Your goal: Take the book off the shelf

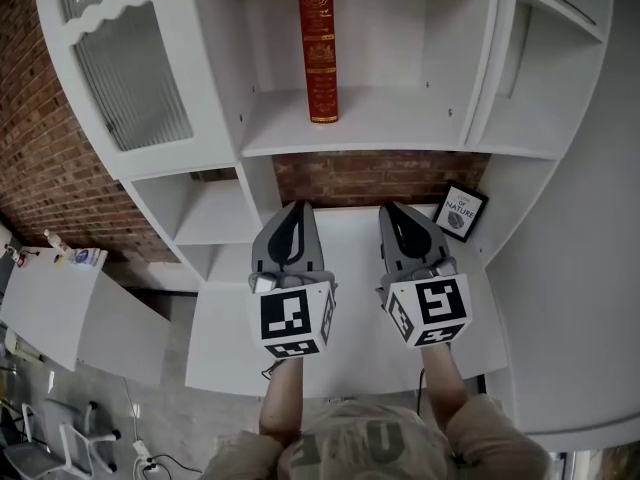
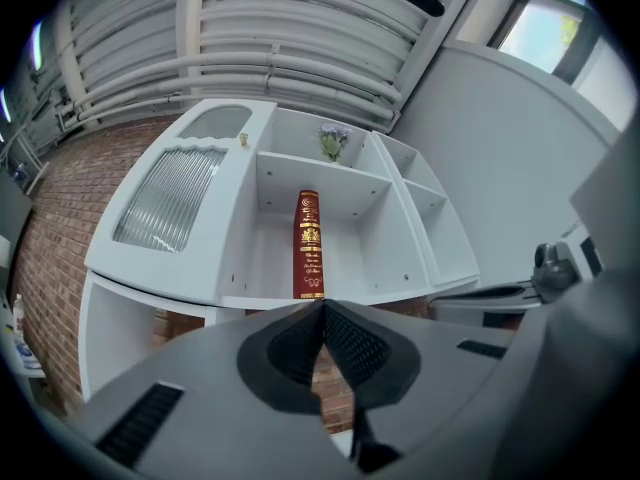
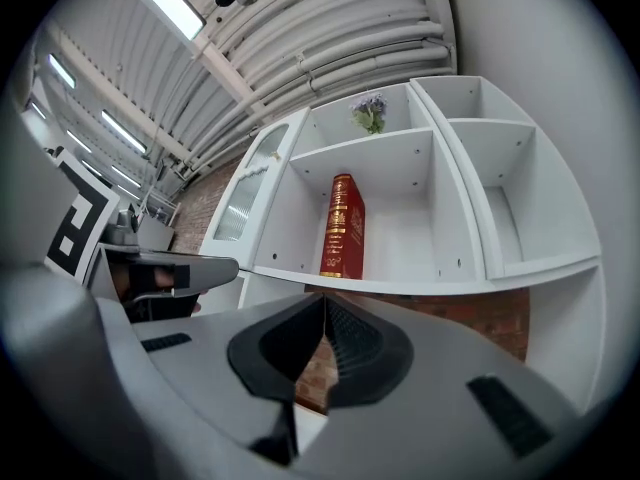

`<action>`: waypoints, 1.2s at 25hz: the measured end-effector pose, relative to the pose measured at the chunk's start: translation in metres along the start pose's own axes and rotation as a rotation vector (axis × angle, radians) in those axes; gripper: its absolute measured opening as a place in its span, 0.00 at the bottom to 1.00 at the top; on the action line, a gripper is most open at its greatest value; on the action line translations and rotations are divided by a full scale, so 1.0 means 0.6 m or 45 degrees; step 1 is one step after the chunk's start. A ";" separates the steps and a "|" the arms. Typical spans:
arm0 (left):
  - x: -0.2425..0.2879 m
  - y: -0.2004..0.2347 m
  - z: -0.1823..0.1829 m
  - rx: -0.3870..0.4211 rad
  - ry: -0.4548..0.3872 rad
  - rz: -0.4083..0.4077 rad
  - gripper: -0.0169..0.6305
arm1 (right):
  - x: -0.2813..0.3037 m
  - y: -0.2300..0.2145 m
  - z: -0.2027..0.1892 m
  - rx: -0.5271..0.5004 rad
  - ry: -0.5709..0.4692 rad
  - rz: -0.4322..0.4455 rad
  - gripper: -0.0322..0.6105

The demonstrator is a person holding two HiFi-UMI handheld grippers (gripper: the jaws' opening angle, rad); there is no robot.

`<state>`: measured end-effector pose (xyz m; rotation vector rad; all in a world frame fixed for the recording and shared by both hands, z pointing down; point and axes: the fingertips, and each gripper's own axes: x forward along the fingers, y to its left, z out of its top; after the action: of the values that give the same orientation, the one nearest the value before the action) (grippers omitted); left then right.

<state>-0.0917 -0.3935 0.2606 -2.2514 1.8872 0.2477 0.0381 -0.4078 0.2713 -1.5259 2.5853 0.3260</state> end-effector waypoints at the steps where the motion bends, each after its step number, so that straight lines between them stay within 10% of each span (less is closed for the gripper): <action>1: 0.002 0.002 -0.002 -0.003 -0.002 -0.001 0.04 | 0.001 -0.001 0.001 0.000 -0.006 -0.012 0.07; 14: 0.039 0.020 0.010 0.032 0.019 -0.031 0.05 | 0.062 -0.001 0.077 0.082 -0.096 -0.048 0.08; 17: 0.054 0.023 0.035 0.034 -0.019 -0.056 0.05 | 0.123 -0.001 0.156 0.091 -0.212 -0.004 0.46; 19: 0.062 0.025 0.041 0.035 -0.021 -0.063 0.05 | 0.172 -0.008 0.204 0.082 -0.257 -0.031 0.52; 30: 0.090 0.039 0.014 -0.009 0.057 -0.076 0.15 | 0.432 -0.047 0.233 0.125 0.099 -0.205 0.62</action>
<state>-0.1056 -0.4468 0.2378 -2.3325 1.8393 0.1968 -0.0634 -0.6064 0.0771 -1.7298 2.4723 0.1230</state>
